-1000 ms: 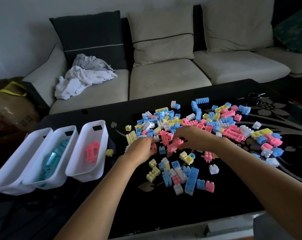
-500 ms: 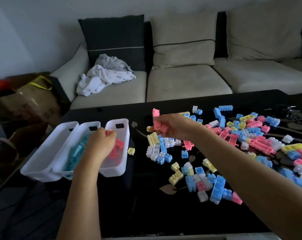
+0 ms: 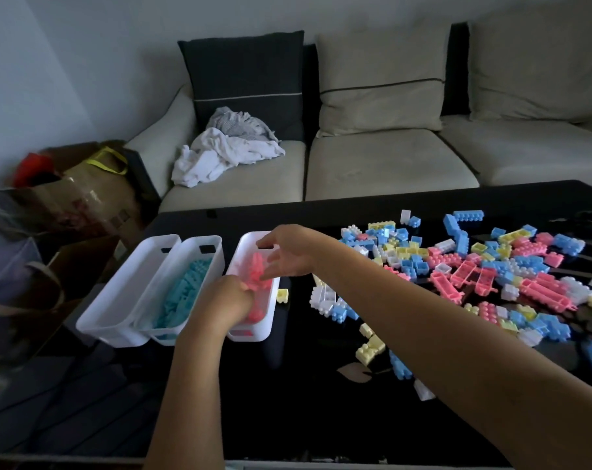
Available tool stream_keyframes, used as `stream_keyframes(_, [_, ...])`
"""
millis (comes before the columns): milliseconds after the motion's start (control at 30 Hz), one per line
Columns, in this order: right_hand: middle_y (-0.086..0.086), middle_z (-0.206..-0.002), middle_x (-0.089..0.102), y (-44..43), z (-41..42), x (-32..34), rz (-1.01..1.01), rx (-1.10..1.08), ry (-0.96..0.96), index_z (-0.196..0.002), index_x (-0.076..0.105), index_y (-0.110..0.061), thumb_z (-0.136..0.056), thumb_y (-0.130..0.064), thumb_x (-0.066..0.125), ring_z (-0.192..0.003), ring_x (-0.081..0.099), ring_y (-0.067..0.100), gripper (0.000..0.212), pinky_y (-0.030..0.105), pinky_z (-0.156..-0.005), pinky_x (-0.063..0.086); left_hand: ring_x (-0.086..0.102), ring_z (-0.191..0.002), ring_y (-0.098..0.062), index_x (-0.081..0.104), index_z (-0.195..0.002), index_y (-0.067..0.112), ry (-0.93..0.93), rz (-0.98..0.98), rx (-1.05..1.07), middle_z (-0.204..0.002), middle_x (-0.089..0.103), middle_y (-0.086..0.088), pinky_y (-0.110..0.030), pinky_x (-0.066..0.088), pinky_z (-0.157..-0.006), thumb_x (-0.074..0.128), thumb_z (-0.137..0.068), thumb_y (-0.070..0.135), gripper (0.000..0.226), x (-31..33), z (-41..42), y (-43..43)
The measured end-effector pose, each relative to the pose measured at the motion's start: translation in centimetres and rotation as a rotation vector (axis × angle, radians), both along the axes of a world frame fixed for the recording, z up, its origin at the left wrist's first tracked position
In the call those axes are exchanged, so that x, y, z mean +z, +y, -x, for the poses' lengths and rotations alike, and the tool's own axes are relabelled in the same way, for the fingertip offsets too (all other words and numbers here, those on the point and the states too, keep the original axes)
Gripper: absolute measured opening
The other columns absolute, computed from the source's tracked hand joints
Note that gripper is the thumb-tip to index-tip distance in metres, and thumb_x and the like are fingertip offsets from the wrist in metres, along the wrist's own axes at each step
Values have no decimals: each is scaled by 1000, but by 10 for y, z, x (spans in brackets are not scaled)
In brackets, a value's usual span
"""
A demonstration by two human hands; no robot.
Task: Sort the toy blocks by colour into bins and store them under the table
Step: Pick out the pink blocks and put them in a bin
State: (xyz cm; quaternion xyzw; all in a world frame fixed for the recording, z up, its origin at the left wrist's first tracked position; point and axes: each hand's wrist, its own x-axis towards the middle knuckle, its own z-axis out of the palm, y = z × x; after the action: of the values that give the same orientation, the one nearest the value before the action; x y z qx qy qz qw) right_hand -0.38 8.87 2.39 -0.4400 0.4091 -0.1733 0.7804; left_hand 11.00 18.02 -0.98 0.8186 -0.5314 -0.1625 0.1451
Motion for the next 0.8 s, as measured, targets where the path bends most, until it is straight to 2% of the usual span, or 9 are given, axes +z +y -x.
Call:
stream_keyframes(67, [26, -135, 41, 2, 17, 5, 88, 52, 7, -137, 38, 3, -95, -9, 49, -109, 57, 42, 45, 44, -94, 49, 56, -72, -22, 67, -91, 6, -28, 67, -5, -87, 68, -14, -31, 43, -65, 43, -93, 19, 27, 0, 1, 0])
stream_keyframes(133, [26, -130, 51, 7, 40, 12, 236, 111, 90, -129, 49, 4, -96, -12, 49, -109, 59, 40, 37, 38, -89, 51, 62, -75, -23, 67, -95, 13, -67, 185, -13, -83, 68, -8, -34, 51, -72, 44, -93, 22, 24, 1, 7, 1])
stream_keyframes(167, [24, -127, 55, 11, 54, 16, 361, 138, 201, -125, 53, 4, -96, -13, 49, -110, 60, 37, 34, 36, -89, 51, 63, -77, -22, 67, -99, 17, -82, 256, -30, -85, 69, -5, -32, 51, -73, 45, -93, 22, 23, 3, 13, 1])
stream_keyframes(267, [16, -113, 65, 20, 105, 19, 871, 270, 720, -114, 61, 2, -96, -22, 48, -101, 64, 27, 33, 32, -91, 49, 61, -91, -11, 64, -113, 17, 9, 421, -177, -111, 66, -1, -15, 36, -71, 48, -95, 15, 25, 5, 52, 4])
stream_keyframes(333, [12, -106, 66, 20, 147, 10, 1038, 321, 980, -107, 64, 0, -96, -23, 47, -88, 61, 20, 31, 27, -83, 48, 58, -96, -4, 62, -114, 19, 104, 426, -371, -117, 61, 4, -10, 36, -72, 51, -94, 15, 23, 1, 88, 6])
stream_keyframes(433, [8, -101, 68, 24, 208, -6, 1056, 338, 1208, -101, 67, -8, -92, -19, 51, -83, 60, 18, 21, 28, -77, 49, 56, -108, -6, 60, -115, 22, 214, 304, -631, -122, 56, 9, -15, 42, -85, 54, -94, 18, 22, -11, 137, 9])
stream_keyframes(567, [-10, -118, 60, 34, 272, -23, 1089, 346, 1270, -115, 64, -20, -91, -15, 56, -101, 57, 5, 26, 12, -84, 39, 61, -96, -13, 60, -117, 21, 237, 203, -801, -117, 57, 5, -24, 50, -83, 54, -94, 20, 24, -24, 188, 7])
stream_keyframes(667, [-9, -126, 59, 37, 298, -40, 1037, 273, 1241, -122, 61, -27, -88, -11, 59, -110, 57, 4, 38, 19, -95, 45, 60, -100, -19, 59, -120, 14, 161, 182, -829, -117, 59, -2, -30, 49, -88, 60, -91, 28, 32, -30, 215, -7])
stream_keyframes(800, [-9, -122, 62, 36, 302, -50, 1035, 206, 1182, -119, 63, -31, -88, -17, 61, -102, 60, 3, 34, 23, -92, 50, 58, -102, -26, 63, -106, 5, -100, 121, -802, -105, 65, -9, -37, 43, -97, 62, -87, 38, 38, -40, 242, -30])
